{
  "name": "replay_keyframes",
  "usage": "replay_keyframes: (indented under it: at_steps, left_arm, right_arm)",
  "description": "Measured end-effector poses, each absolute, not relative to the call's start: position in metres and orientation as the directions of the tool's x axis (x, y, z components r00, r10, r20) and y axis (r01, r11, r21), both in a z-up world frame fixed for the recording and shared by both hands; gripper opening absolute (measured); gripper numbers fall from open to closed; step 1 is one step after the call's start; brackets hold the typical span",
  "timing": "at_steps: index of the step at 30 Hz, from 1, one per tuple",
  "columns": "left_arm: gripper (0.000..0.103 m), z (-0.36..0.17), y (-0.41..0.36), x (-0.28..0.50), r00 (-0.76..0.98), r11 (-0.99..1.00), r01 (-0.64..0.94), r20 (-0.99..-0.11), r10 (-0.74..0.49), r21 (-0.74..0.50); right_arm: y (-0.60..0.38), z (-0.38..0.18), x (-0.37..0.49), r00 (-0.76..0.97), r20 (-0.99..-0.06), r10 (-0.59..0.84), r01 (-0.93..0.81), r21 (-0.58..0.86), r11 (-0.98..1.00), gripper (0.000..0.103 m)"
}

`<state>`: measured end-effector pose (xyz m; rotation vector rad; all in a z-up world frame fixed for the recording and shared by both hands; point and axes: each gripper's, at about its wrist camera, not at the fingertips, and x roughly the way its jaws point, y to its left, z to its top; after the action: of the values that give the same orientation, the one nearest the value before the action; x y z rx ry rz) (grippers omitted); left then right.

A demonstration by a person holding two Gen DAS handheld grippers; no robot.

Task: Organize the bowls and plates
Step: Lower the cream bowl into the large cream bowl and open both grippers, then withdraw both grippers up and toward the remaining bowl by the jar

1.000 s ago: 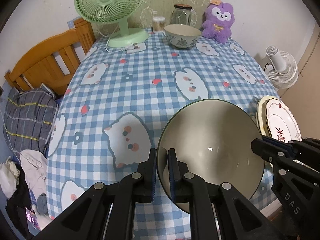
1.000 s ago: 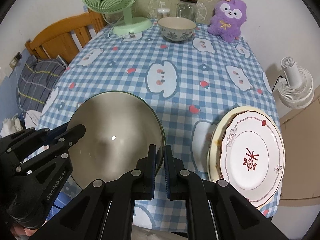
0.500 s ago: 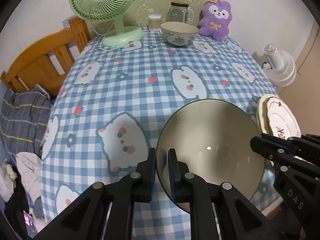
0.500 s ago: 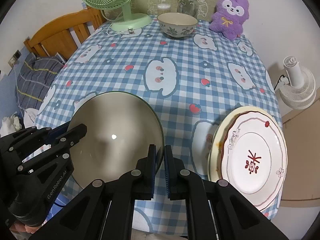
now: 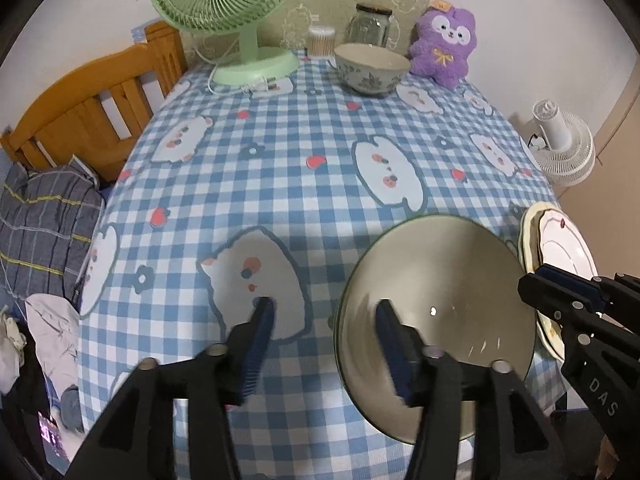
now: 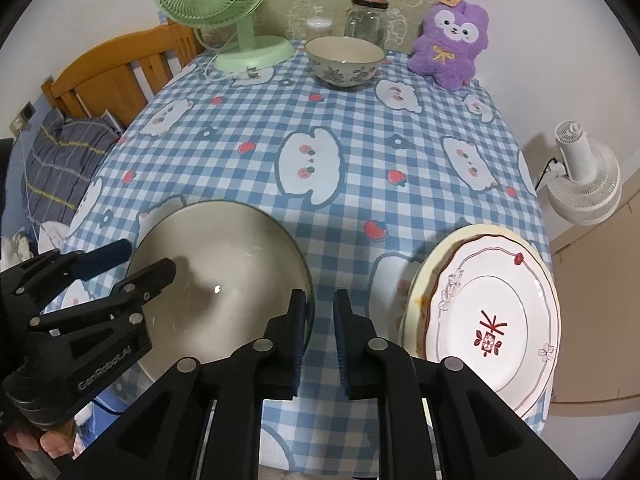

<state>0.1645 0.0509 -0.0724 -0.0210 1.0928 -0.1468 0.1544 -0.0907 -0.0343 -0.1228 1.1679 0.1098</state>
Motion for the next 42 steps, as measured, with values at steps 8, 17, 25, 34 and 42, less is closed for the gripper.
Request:
replay_keyframes:
  at_steps: [8, 17, 25, 34, 42]
  left_arm:
    - [0.071, -0.053, 0.047, 0.162, 0.495, 0.990, 0.123, -0.861, -0.117, -0.064]
    - [0.078, -0.033, 0.040, 0.165, 0.535, 0.989, 0.139, -0.836, -0.119, -0.052]
    - [0.081, -0.018, 0.035, 0.175, 0.554, 0.986, 0.151, -0.820, -0.143, -0.070]
    - [0.085, -0.001, 0.029, 0.189, 0.583, 0.984, 0.160, -0.797, -0.157, -0.077]
    - [0.087, 0.010, 0.021, 0.209, 0.591, 0.982, 0.170, -0.789, -0.167, -0.080]
  right_arm:
    - [-0.103, -0.022, 0.158, 0.412, -0.911, -0.010, -0.091, -0.052, 0.994, 0.018]
    - [-0.104, -0.003, 0.162, 0.441, -0.897, -0.002, -0.096, -0.050, 0.994, 0.018]
    - [-0.104, 0.017, 0.172, 0.470, -0.882, 0.002, -0.101, -0.052, 0.993, 0.018]
    - [-0.110, 0.035, 0.189, 0.482, -0.875, 0.056, -0.108, 0.005, 0.994, 0.018]
    - [-0.112, 0.046, 0.212, 0.491, -0.868, 0.069, -0.112, 0.016, 0.994, 0.018]
